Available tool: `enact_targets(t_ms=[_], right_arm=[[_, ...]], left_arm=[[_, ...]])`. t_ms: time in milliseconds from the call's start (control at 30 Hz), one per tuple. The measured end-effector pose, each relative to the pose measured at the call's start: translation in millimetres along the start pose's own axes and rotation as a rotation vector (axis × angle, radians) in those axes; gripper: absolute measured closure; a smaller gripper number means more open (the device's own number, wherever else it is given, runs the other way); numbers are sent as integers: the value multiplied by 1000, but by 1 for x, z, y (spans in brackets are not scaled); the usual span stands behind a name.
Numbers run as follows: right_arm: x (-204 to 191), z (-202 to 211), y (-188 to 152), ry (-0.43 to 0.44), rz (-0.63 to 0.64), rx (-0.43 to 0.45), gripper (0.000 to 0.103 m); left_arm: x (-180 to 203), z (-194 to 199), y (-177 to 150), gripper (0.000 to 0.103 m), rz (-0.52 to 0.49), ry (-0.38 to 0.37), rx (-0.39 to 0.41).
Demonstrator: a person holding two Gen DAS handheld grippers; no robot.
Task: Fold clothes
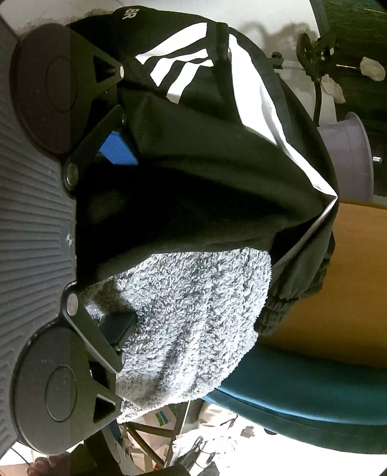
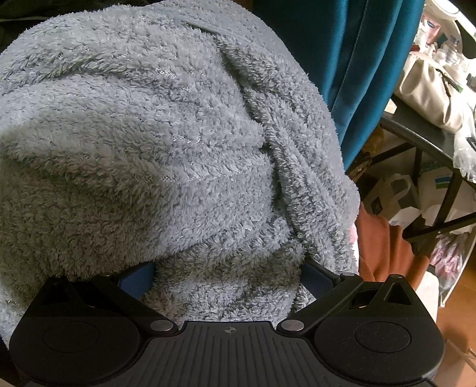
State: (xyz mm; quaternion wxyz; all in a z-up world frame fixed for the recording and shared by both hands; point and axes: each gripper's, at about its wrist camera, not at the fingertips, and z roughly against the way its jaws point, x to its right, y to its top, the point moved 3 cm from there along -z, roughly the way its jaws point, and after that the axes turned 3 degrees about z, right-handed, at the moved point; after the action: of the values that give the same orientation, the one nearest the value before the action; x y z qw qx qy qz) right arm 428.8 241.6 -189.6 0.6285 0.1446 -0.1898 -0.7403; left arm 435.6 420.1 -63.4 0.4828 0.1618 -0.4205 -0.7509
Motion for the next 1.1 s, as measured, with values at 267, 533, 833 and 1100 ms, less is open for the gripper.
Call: enact_targets(t_ms=[267, 533, 833, 1100], right_arm=[[-1, 0, 1, -3, -34, -12, 1], [-1, 0, 3, -9, -37, -33, 1], [-2, 1, 3, -21, -43, -37, 1], [-3, 0, 6, -24, -35, -39, 1]], left_arm=[[-18, 5, -2, 0, 66, -80, 24], [-28, 11, 9, 0, 317, -53, -8], [-132, 3, -35, 0, 1177, -538, 111], [-116, 3, -2, 0, 794, -462, -87]])
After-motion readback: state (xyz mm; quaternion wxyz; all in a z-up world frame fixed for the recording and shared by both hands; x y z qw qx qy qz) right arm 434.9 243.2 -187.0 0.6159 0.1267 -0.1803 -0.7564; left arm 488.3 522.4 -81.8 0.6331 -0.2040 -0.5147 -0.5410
